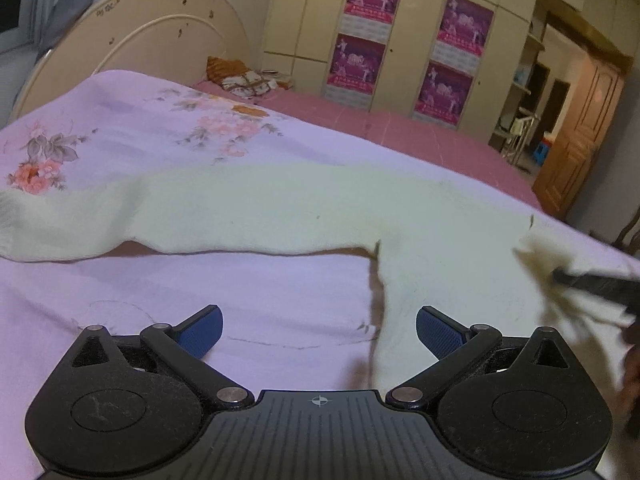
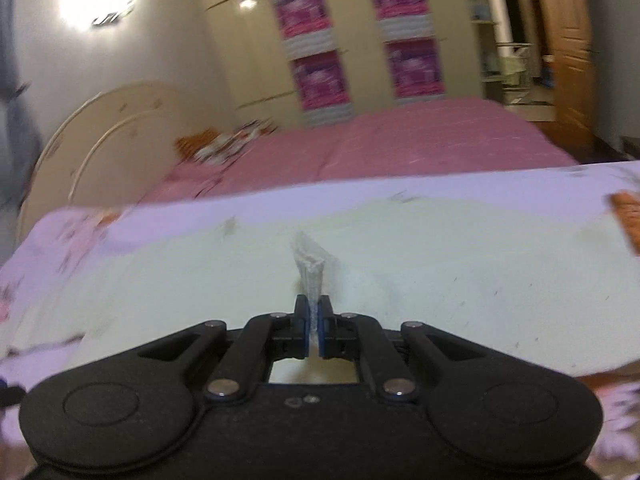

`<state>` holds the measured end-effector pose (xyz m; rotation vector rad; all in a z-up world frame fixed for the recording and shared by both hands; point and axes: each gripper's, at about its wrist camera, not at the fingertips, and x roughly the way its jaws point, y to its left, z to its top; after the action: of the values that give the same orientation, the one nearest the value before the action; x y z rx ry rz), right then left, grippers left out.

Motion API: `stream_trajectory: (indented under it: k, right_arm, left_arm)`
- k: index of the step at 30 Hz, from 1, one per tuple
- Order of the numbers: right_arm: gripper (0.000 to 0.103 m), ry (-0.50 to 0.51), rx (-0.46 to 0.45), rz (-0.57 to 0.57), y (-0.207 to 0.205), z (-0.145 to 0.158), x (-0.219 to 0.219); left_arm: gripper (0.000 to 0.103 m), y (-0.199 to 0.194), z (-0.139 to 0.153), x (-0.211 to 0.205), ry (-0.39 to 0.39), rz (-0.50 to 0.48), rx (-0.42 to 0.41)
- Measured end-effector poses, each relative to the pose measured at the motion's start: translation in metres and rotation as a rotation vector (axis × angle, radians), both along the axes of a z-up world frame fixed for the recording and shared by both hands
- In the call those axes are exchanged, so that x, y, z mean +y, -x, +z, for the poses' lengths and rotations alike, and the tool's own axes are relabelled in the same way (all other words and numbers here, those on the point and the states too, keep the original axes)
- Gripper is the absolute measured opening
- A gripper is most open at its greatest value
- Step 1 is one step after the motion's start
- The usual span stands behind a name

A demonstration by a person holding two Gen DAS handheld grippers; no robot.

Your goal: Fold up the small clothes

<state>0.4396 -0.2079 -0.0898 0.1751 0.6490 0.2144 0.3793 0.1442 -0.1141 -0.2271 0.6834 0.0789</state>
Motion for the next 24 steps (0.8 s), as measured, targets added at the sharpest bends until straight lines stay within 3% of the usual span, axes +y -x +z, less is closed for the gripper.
stream_trajectory:
  k: [2,4,7,8,10,15,17,20,21,23,24]
  right_arm:
    - [0.02,0.028,0.045,0.027,-0.002,-0.007,0.012]
    - [0.023,0.049,0.02,0.031,0.01,-0.003,0.013]
    - [0.022,0.003,-0.013,0.011,0.031,0.007,-0.007]
    - [0.022,-0.01,-0.016,0.001,0.037,0.008,-0.013]
    - [0.021,-0.024,-0.014,-0.018,0.047,0.01,-0.026]
    - [0.021,-0.036,-0.009,-0.059,0.061,0.011,-0.052]
    - [0.021,-0.046,-0.004,-0.079,0.064,0.009,-0.061]
    - [0.022,-0.058,0.009,-0.108,0.061,0.002,-0.072]
    - [0.022,-0.064,0.013,-0.118,0.062,0.0,-0.075]
    - [0.023,-0.076,0.022,-0.137,0.062,-0.002,-0.079]
    - [0.024,-0.086,0.029,-0.145,0.062,-0.003,-0.08]
  left_arm:
    - [0.103,-0.002,0.002,-0.004,0.014,-0.01,-0.011]
    - [0.102,-0.01,0.003,-0.014,0.022,-0.039,-0.02]
    - [0.101,-0.027,0.002,-0.042,0.049,-0.103,-0.028]
    - [0.082,-0.035,0.001,-0.054,0.061,-0.131,-0.034]
    - [0.069,-0.055,-0.004,-0.081,0.092,-0.192,-0.017]
    - [0.068,-0.101,-0.017,-0.137,0.241,-0.293,0.025]
    - [0.053,-0.123,-0.026,-0.156,0.3,-0.317,0.065]
    - [0.048,-0.149,-0.046,-0.178,0.36,-0.318,0.13]
    - [0.043,-0.152,-0.052,-0.184,0.358,-0.319,0.131]
    - [0.003,-0.163,-0.059,-0.196,0.314,-0.322,0.137]
    - [0.003,-0.164,-0.062,-0.198,0.321,-0.325,0.14]
